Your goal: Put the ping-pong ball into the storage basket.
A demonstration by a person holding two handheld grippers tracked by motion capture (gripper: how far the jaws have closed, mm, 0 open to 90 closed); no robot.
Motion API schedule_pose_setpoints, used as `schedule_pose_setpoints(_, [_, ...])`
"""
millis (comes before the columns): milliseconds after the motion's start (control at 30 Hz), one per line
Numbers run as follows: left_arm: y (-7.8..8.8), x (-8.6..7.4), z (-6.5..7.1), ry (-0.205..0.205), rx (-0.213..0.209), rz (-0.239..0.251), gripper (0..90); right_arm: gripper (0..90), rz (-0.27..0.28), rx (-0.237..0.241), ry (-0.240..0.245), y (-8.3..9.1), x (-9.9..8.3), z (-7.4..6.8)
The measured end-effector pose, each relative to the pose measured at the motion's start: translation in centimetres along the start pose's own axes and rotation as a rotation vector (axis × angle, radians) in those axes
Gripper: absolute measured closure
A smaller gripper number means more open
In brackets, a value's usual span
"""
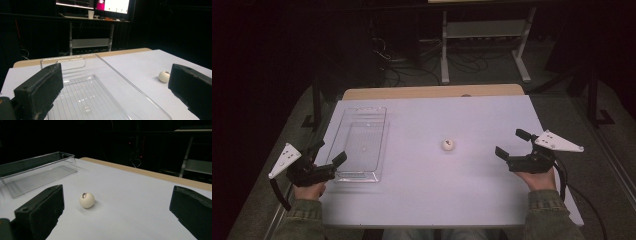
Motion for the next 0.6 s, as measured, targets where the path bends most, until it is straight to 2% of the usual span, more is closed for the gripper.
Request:
schedule_pose_setpoints(167, [-0.6,-0.1,0.4,-0.001,-0.014,-0.014,0.0,0.0,-0.011,0.004,-0.006,0.1,-0.4,0.1])
schedule_pose_setpoints(267, [-0.9,-0.3,0.6,-0.021,0.000,-0.034,0.0,0.0,-0.017,0.003,-0.020,0.1,-0.7,0.2])
schedule_pose_setpoints(500, [-1.0,-0.2,0.4,0.003,0.015,-0.032,0.0,0.0,-0.031,0.002,-0.016,0.0,-1.2,0.2])
schedule_pose_setpoints(600, [-1.2,0.2,0.7,-0.002,0.015,-0.041,0.0,0.0,-0.034,-0.003,-0.009,-0.1,-1.2,0.2])
Point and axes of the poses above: each handheld gripper's, and its own axes: y roughly backward along the jaws, x roughly out of its top, z roughly to its right, the point moved 8 cm from there along -y, roughly forward along the jaws, and after that the axes turned 13 degrees about -x, right-handed, at the moved point
